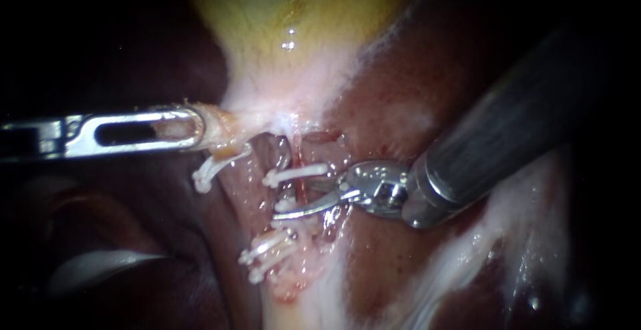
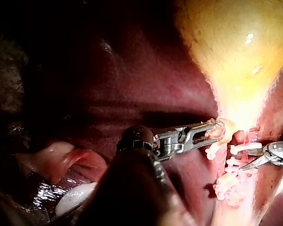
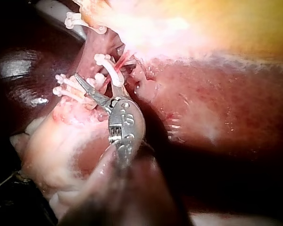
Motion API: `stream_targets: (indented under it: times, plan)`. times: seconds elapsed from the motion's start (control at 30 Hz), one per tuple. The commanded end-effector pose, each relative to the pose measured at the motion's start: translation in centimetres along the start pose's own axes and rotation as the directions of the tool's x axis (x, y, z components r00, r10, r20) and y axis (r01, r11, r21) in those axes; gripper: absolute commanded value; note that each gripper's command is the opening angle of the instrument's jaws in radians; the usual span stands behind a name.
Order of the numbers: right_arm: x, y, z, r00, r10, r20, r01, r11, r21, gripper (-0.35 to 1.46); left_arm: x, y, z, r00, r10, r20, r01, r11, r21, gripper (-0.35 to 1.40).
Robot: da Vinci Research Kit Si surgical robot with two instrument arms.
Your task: Go to the cutting position right tube
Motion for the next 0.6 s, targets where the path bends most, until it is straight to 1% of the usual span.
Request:
stream_targets:
  times: [0.03,0.37,0.6]
  plan:
    - [0.0,0.0,0.01,1.0,0.003,-0.003,-0.003,1.0,0.005,1.44,0.0,0.0,0.0,1.0,0.0,0.0,0.0,1.0,0.0,-0.35]
    - [0.02,0.03,0.15,1.0,0.008,-0.011,-0.008,1.0,0.024,1.44,0.0,0.0,0.0,1.0,0.0,0.0,0.0,1.0,0.0,-0.35]
    - [0.04,0.03,0.16,1.0,0.008,-0.014,-0.007,1.0,0.025,1.44,-0.01,0.0,0.0,1.0,0.0,-0.001,0.0,1.0,0.0,-0.35]
